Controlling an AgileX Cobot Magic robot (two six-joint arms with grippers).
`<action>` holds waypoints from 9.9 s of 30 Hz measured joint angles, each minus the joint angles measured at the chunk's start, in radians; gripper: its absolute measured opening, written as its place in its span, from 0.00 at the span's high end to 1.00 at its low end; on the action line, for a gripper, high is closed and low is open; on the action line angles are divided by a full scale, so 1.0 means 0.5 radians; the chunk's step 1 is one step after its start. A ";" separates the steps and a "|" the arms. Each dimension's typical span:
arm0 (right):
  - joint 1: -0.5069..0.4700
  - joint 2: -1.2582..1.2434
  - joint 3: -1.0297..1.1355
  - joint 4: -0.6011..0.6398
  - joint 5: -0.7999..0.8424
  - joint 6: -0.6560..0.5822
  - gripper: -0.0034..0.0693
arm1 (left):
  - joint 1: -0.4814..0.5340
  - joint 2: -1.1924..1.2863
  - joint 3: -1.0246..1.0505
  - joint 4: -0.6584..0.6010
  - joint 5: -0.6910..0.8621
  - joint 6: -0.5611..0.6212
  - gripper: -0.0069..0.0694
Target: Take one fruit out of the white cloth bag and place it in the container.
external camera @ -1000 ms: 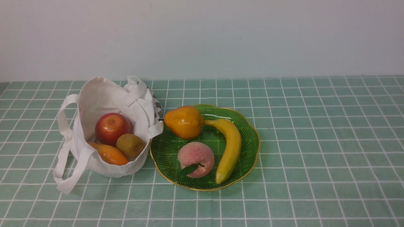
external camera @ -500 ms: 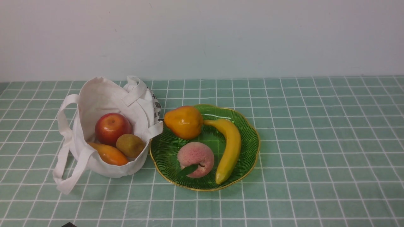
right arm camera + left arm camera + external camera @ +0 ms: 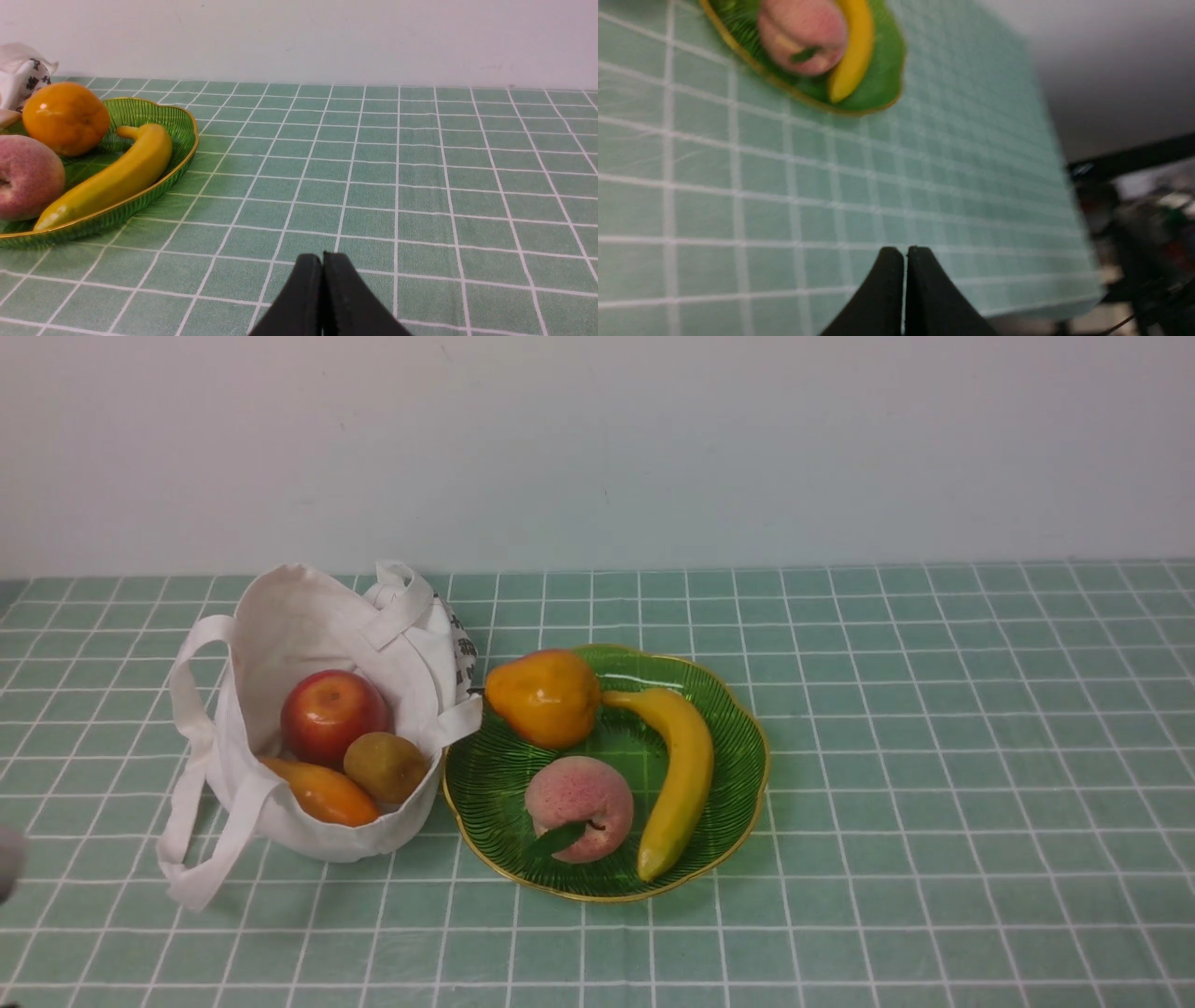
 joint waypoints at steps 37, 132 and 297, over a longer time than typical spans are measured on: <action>0.000 0.000 0.000 0.000 0.000 0.000 0.97 | -0.129 2.628 -1.830 0.870 0.075 0.006 0.20; 0.000 0.000 0.000 0.000 0.000 0.000 0.97 | -0.136 2.937 -1.840 0.969 -0.138 -0.835 0.31; 0.000 0.000 0.000 0.000 0.000 0.000 0.97 | -0.109 -0.856 1.029 1.334 -1.535 0.156 0.92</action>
